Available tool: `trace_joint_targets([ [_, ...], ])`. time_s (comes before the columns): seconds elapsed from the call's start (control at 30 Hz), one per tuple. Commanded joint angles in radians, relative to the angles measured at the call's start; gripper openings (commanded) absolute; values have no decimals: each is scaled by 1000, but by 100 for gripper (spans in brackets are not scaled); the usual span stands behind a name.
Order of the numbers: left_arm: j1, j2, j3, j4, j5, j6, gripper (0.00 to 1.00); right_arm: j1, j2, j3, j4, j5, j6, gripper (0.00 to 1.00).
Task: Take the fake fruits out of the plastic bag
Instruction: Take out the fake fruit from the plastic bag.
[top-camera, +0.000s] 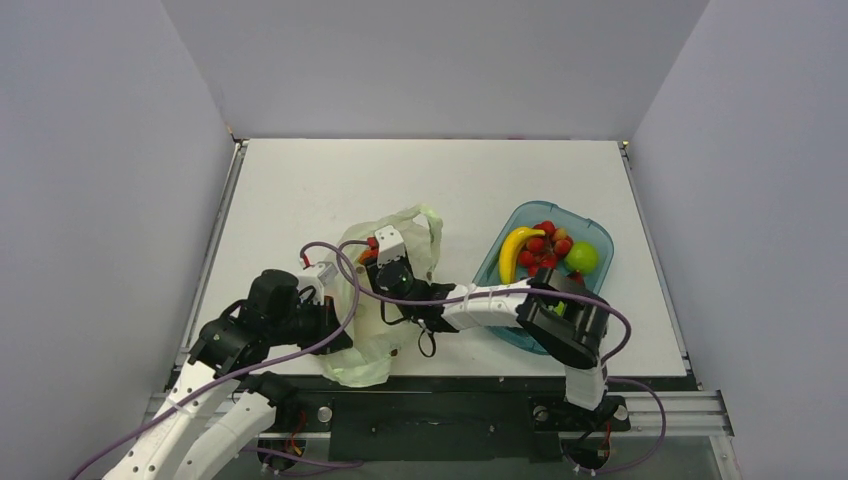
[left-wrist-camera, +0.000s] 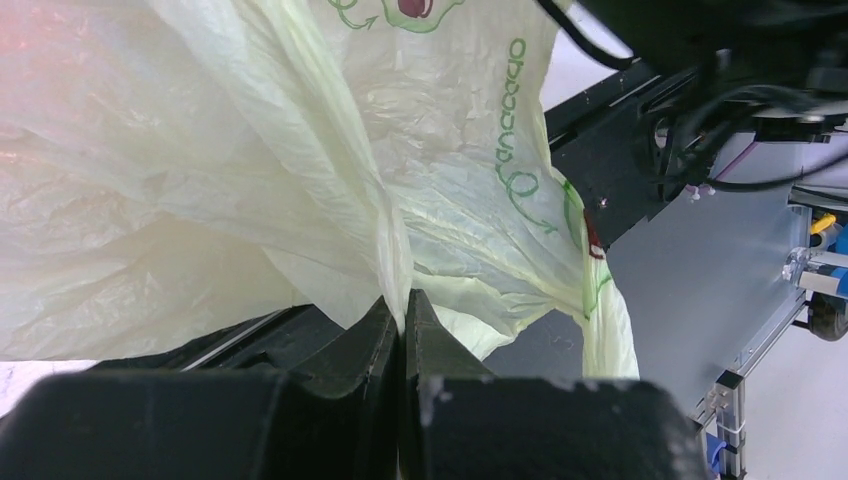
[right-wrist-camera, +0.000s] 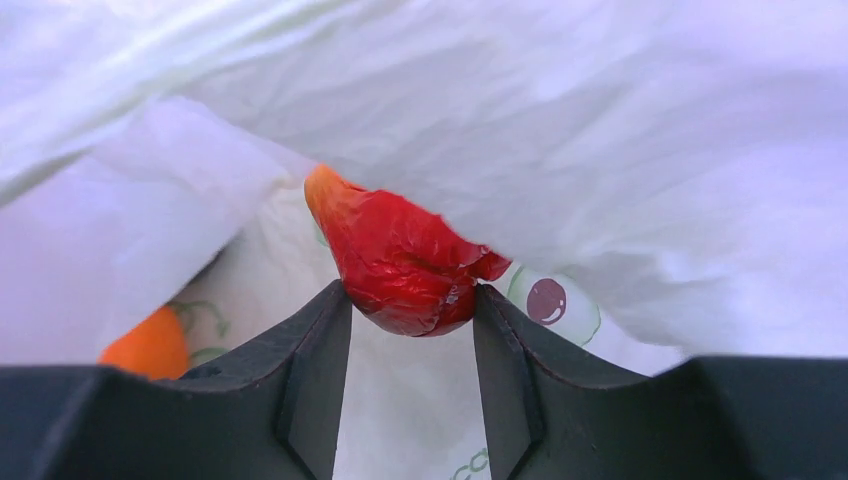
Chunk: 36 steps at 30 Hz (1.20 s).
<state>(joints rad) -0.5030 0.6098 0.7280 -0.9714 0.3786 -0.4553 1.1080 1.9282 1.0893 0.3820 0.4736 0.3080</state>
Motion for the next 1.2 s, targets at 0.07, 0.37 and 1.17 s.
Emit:
trace_joint_targets([
  [0.07,1,-15,24,41,-15,11,0,9,-164,-106,-18,-148,66,0],
  [0.37,1,-38,109,88,-99,28,0,16,-376,-237,-94,-194,81,0],
  [1.17,1,-62,53,176,-147,42,0,-89,-1073,-189,-417,1,-100,0],
])
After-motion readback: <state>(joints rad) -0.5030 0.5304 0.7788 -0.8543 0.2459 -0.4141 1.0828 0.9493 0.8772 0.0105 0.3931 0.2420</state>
